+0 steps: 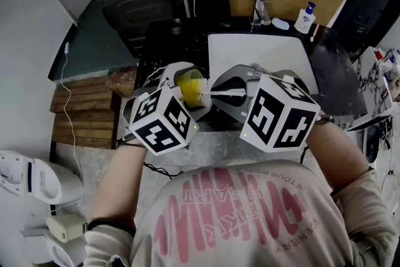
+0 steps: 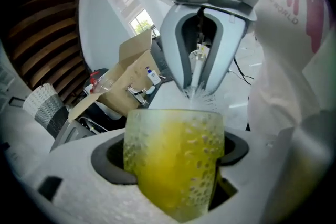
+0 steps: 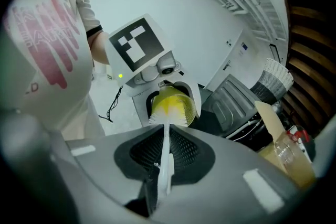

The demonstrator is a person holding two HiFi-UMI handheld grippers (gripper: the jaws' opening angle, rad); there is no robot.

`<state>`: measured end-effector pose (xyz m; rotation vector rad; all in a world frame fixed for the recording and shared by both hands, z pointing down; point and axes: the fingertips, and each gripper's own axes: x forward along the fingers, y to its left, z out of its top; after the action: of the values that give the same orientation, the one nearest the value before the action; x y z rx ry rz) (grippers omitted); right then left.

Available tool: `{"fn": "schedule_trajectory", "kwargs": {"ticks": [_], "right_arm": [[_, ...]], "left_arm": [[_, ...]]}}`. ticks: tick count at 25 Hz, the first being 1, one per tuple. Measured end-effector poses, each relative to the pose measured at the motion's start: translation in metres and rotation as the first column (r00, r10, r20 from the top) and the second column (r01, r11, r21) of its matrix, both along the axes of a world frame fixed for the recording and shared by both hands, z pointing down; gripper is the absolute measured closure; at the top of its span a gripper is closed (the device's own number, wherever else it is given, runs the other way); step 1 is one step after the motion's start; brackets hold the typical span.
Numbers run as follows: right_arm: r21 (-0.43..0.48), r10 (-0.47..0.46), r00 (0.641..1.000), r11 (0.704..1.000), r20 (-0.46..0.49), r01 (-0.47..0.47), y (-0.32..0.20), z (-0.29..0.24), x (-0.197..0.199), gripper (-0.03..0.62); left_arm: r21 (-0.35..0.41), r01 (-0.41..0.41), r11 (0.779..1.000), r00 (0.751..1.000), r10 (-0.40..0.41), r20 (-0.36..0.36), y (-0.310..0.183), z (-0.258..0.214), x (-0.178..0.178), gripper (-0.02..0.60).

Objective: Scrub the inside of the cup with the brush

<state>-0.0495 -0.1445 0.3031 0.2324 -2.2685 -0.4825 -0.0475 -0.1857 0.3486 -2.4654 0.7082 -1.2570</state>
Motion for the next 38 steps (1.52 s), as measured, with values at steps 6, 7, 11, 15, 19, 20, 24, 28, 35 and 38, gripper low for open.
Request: {"fn": "schedule_trajectory", "kwargs": {"ticks": [6,7,11,15,19,20,24,28,35,38], "right_arm": [[-0.032,0.006,1.0,0.999,0.012,-0.006,-0.003,0.003,0.001,0.548],[-0.036,0.007,1.0,0.999,0.017,-0.006,-0.003,0.003,0.0,0.548],[-0.05,0.007,1.0,0.999,0.028,-0.006,-0.004,0.003,0.001,0.548],[-0.051,0.007,0.999,0.999,0.031,-0.006,-0.002,0.004,0.002,0.548],[-0.037,0.012,0.999,0.999,0.035,-0.011,-0.001,0.002,0.001,0.548],[-0.029,0.012,0.999,1.0,0.031,-0.012,-0.001,0.001,0.001,0.548],[0.002,0.009,1.0,1.0,0.002,-0.009,0.001,0.001,0.005,0.548],[0.018,0.006,1.0,1.0,-0.006,-0.006,0.006,-0.001,0.004,0.548],[0.07,-0.002,1.0,0.998,-0.031,0.004,0.014,-0.005,0.003,0.549],[0.084,-0.001,0.999,0.996,-0.037,0.004,0.014,-0.007,0.003,0.549]], "left_arm": [[0.001,-0.069,0.998,0.996,0.069,0.048,0.009,0.001,0.003,0.173],[0.0,-0.079,0.997,0.995,0.079,0.054,0.011,0.001,0.004,0.173],[-0.021,-0.127,0.992,0.987,0.129,0.093,0.019,0.005,0.006,0.173],[-0.037,-0.155,0.987,0.978,0.158,0.135,0.024,0.012,0.006,0.173],[-0.017,-0.15,0.989,0.963,0.15,0.226,0.021,0.02,0.002,0.173],[-0.015,-0.148,0.989,0.957,0.147,0.249,0.02,0.023,0.001,0.173],[-0.019,-0.142,0.99,0.944,0.141,0.298,0.02,0.031,0.002,0.173],[-0.02,-0.132,0.991,0.929,0.131,0.345,0.019,0.039,-0.001,0.173],[-0.011,-0.081,0.997,0.945,0.08,0.316,0.017,0.036,-0.001,0.173],[0.009,-0.044,0.999,0.957,0.04,0.286,0.013,0.031,0.0,0.173]]}}
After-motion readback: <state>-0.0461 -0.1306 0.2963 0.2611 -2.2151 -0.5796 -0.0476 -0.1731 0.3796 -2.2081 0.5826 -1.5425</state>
